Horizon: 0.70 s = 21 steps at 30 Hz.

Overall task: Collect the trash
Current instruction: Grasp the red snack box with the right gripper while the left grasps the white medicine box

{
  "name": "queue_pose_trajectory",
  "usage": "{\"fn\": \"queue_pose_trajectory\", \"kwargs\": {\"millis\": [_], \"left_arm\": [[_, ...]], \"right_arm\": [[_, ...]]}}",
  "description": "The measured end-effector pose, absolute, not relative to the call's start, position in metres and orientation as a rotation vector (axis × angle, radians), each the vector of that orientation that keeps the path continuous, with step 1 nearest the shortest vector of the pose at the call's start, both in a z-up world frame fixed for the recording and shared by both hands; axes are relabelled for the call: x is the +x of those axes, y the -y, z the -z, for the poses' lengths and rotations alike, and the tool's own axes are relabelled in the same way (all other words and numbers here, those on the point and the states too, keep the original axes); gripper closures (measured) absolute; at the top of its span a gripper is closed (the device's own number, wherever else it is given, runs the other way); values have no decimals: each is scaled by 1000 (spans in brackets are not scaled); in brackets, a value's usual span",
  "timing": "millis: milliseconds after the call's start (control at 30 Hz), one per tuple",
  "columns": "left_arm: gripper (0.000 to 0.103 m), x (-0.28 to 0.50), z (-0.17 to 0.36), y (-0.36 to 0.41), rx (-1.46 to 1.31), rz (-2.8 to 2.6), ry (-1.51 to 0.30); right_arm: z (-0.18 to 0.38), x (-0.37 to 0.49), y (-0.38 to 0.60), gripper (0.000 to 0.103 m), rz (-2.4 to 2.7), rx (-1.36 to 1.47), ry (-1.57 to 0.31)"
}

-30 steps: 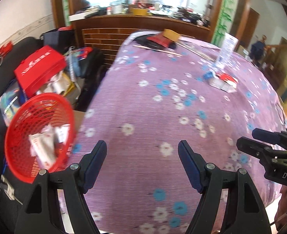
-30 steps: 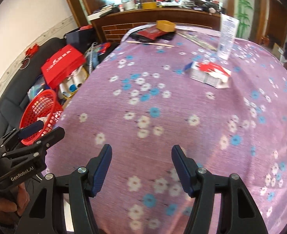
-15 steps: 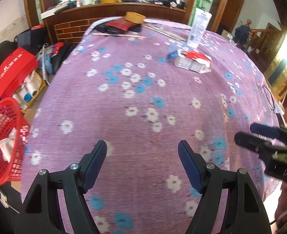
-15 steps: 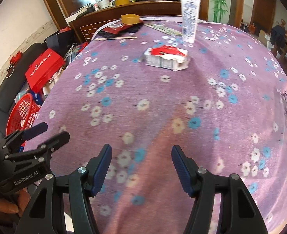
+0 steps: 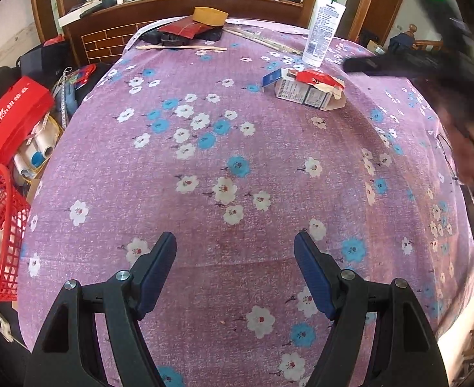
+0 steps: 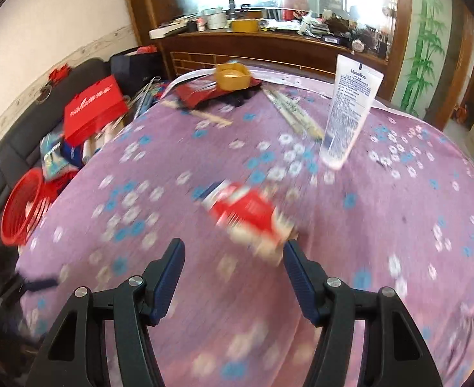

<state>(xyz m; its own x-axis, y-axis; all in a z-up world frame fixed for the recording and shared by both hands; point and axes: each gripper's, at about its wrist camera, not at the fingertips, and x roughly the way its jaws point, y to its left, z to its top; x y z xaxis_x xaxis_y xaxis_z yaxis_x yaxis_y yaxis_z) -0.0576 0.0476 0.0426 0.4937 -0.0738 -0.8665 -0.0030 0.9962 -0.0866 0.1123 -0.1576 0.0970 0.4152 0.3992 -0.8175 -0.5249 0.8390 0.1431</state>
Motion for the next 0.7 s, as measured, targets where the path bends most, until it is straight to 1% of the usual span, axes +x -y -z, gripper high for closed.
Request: {"fn": "queue_pose_trajectory", "kwargs": {"millis": [133,200,267,333,500,567,700], "left_arm": [[29,-65,-41,-55,-89,11,-1065],[29,-68,-39,-60,-101,-2,-1073],[29,-70,-37,-65,-113,-15,-1079],[29,-69,-37,-71,-132,-23,-1080],[29,-63,-38,-84,-163,-37,-1066],[29,-59,-38,-88,-175,-39,-1065],[29,-54,-36,-94,-198,-42,-1066]], "right_arm": [[-69,171,169,35,-606,78,-1073],[-57,185,172,35,-607,139,-1111],[-45,187,167,41,-650,207,-1167],[-41,172,156,41,-712,229,-1199],[-46,99,121,40,-848,124,-1236],[-49,71,110,40,-818,51,-1211],[-55,57,99,40,-745,0,-1166]]}}
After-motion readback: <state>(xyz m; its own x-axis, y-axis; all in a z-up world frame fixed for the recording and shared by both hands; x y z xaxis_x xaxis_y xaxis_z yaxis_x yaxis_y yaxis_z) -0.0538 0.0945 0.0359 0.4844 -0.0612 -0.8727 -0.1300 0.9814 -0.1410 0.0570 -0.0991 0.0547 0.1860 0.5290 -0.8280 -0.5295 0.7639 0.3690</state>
